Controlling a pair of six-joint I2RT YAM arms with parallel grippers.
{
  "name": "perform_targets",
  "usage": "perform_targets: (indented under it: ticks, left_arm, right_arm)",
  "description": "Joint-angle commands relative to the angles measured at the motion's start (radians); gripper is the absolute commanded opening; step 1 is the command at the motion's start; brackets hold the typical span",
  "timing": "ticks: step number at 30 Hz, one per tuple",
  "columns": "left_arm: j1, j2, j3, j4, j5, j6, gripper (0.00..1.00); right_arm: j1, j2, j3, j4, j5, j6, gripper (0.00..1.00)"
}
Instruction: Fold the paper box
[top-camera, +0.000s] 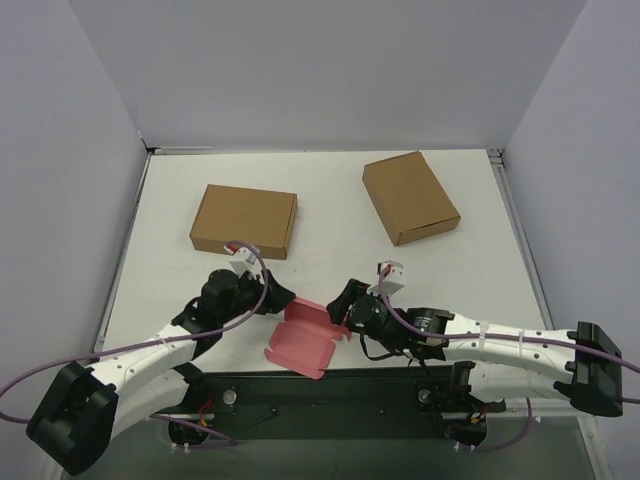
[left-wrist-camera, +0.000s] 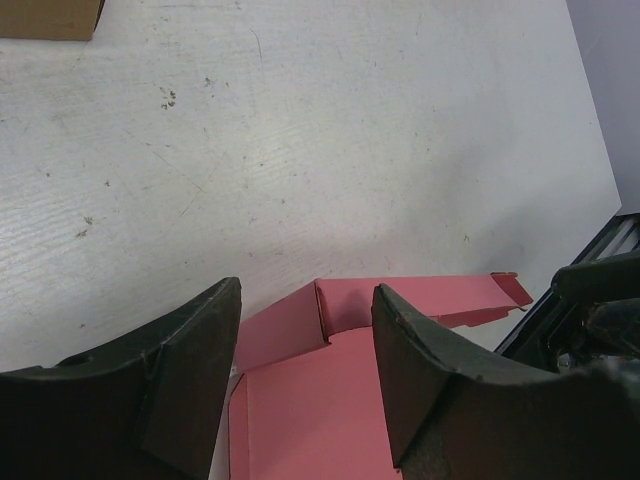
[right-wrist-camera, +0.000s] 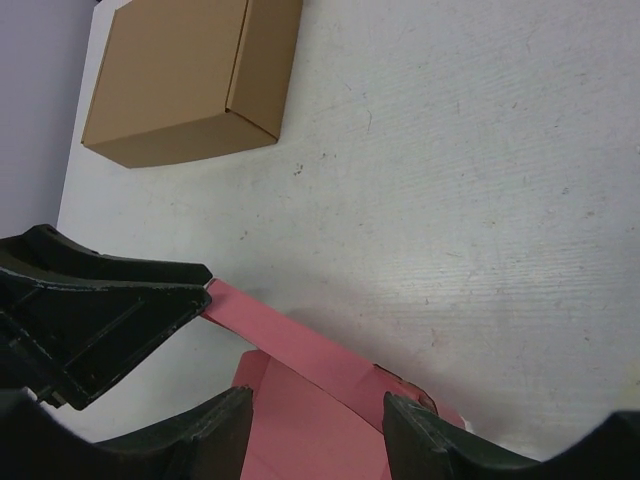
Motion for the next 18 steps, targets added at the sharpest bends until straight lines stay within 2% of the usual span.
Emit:
perform_targets:
  ticks: [1, 18]
  left_arm:
    - [0.004, 0.01, -0.007, 0.067, 0.013, -0.001, 0.63]
    - [0.004, 0.027, -0.033, 0.114, 0.033, 0.011, 0.52]
  right_arm:
    - [-0.011, 0.03, -0.013, 0.056, -0.003, 0.051, 0.54]
    - [-0.02, 0.097, -0.07, 0.144, -0.037, 0.13, 0.52]
